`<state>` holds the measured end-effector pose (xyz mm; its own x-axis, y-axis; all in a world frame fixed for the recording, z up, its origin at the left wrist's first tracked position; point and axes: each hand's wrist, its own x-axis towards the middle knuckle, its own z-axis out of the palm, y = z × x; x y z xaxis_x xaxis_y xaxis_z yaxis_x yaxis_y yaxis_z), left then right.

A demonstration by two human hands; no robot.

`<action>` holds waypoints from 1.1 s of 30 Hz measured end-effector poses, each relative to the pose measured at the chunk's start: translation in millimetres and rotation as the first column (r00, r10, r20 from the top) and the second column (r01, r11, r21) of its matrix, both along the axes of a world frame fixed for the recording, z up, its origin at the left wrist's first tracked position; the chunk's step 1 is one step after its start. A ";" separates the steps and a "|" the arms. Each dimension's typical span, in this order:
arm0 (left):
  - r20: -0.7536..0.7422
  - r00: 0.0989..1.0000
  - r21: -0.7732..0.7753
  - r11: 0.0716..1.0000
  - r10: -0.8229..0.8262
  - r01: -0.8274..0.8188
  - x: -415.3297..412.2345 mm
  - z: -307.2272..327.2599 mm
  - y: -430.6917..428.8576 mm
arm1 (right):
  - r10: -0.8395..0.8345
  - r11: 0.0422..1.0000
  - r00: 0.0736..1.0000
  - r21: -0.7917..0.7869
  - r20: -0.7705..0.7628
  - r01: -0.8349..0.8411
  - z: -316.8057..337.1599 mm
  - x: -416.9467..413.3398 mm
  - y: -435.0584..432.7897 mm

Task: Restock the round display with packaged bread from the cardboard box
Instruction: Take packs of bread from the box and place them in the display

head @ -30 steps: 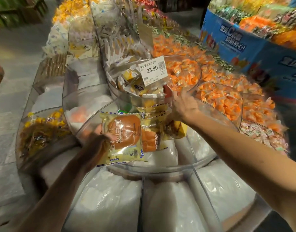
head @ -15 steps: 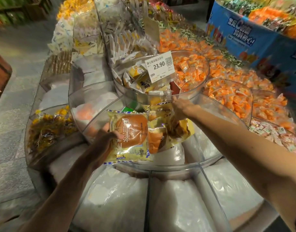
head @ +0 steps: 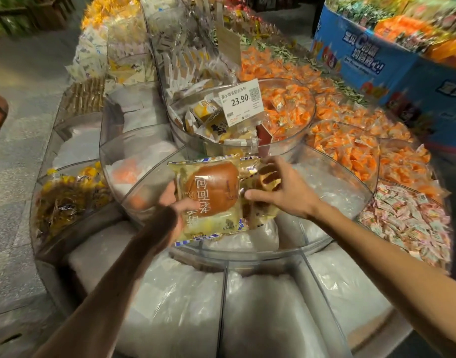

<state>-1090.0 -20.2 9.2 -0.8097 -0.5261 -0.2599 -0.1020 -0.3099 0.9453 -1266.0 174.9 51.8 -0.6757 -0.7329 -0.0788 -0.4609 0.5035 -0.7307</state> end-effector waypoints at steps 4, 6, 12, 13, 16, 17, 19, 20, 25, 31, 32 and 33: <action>0.125 0.982 -0.172 0.972 -0.142 0.162 -7.8 -13.5 18.4 | 0.066 0.998 0.960 -0.020 0.270 -0.063 -33.3 28.1 8.2; 0.312 0.942 -0.402 0.880 -0.128 0.253 -5.5 -16.3 21.2 | 0.046 0.999 0.976 0.003 0.214 -0.047 -46.0 28.9 12.9; 0.340 0.938 -0.705 0.644 -0.060 0.297 7.0 -34.1 29.6 | 0.070 0.988 0.997 0.137 0.045 -0.076 -75.7 53.5 15.6; 0.350 0.936 -0.742 0.595 -0.049 0.308 9.8 -35.8 30.8 | 0.066 0.988 0.997 0.136 0.043 -0.071 -78.1 55.3 13.9; 0.401 0.915 -0.803 0.467 -0.037 0.371 19.3 -41.3 29.2 | 0.060 0.985 0.998 0.159 0.001 -0.059 -81.6 61.5 7.8; 0.430 0.901 -0.797 0.448 -0.048 0.405 21.2 -43.0 27.3 | 0.058 0.983 0.998 0.175 -0.021 -0.054 -84.0 63.3 6.0; 0.466 0.882 -0.798 0.398 -0.067 0.452 21.5 -43.3 25.4 | 0.042 0.981 0.998 0.192 -0.050 -0.032 -88.6 66.5 3.4; 0.473 0.878 -0.812 0.351 -0.071 0.465 21.0 -42.2 26.0 | 0.040 0.981 0.998 0.191 -0.057 -0.028 -88.9 68.4 3.0; 0.364 0.930 -0.905 0.214 -0.055 0.368 15.7 -36.1 25.3 | -0.039 0.994 0.991 0.093 -0.131 0.052 -82.1 70.7 3.5; 0.641 0.762 -0.748 0.148 -0.088 0.647 8.3 -42.8 17.5 | -0.023 0.956 0.999 0.293 -0.024 0.029 -90.9 76.3 0.5; 0.647 0.757 -0.739 0.169 -0.093 0.652 8.3 -43.1 17.3 | -0.040 0.956 0.999 0.291 0.009 0.036 -92.2 76.0 1.1; 0.644 0.759 -0.736 0.196 -0.092 0.648 8.0 -44.0 17.2 | -0.050 0.958 0.998 0.285 0.028 0.040 -94.0 74.9 1.4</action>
